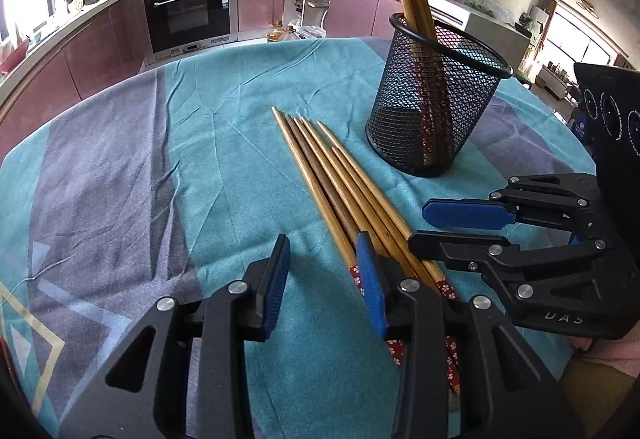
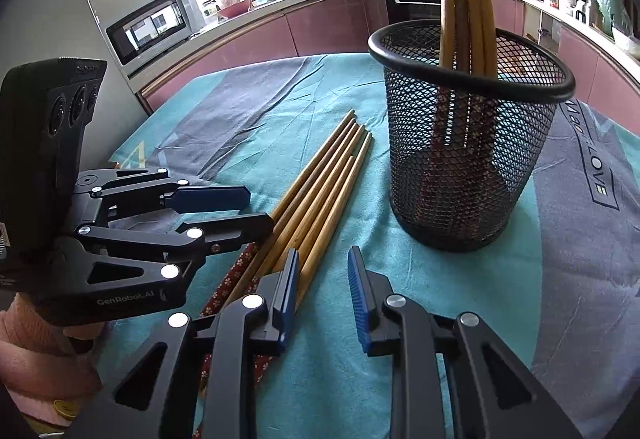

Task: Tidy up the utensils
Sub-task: 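Withdraw both tools from the cup toward the remaining chopsticks, then grasp a wooden chopstick with the right tool while the left tool grasps another, then lift the chopstick upright over the mesh cup with the right tool while the left tool lifts its own, then lower the chopstick into the cup with the right tool while the left tool lowers its own, then open both tools to release the chopsticks into the cup, then withdraw both tools from the cup back over the remaining chopsticks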

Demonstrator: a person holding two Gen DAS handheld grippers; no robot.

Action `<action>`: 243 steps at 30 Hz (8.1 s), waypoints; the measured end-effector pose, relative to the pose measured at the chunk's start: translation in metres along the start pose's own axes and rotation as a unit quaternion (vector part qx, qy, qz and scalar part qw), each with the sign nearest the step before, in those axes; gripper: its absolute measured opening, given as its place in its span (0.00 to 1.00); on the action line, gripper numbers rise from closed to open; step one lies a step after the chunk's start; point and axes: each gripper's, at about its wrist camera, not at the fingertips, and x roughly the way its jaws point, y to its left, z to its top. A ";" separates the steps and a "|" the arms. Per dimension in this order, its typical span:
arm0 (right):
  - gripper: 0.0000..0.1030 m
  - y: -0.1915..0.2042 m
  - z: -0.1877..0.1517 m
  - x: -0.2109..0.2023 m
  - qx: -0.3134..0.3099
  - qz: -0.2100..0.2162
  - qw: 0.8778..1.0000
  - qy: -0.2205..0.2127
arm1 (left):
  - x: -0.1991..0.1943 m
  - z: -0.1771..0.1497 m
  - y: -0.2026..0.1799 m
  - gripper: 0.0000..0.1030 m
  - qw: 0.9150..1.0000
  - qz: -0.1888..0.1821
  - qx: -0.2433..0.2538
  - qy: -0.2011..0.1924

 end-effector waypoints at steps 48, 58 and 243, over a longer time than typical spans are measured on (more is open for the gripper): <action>0.06 -0.004 0.007 0.000 0.023 0.022 0.999 0.000 | -0.001 -0.006 0.009 0.07 0.999 -0.021 -0.045 0.007; 0.07 0.000 0.011 0.012 0.011 0.012 1.000 0.018 | 0.009 0.001 0.007 0.13 0.999 -0.021 -0.024 0.020; 0.32 0.011 -0.010 -0.006 -0.025 -0.009 1.000 0.001 | -0.014 -0.003 0.007 0.47 0.999 -0.001 -0.031 -0.015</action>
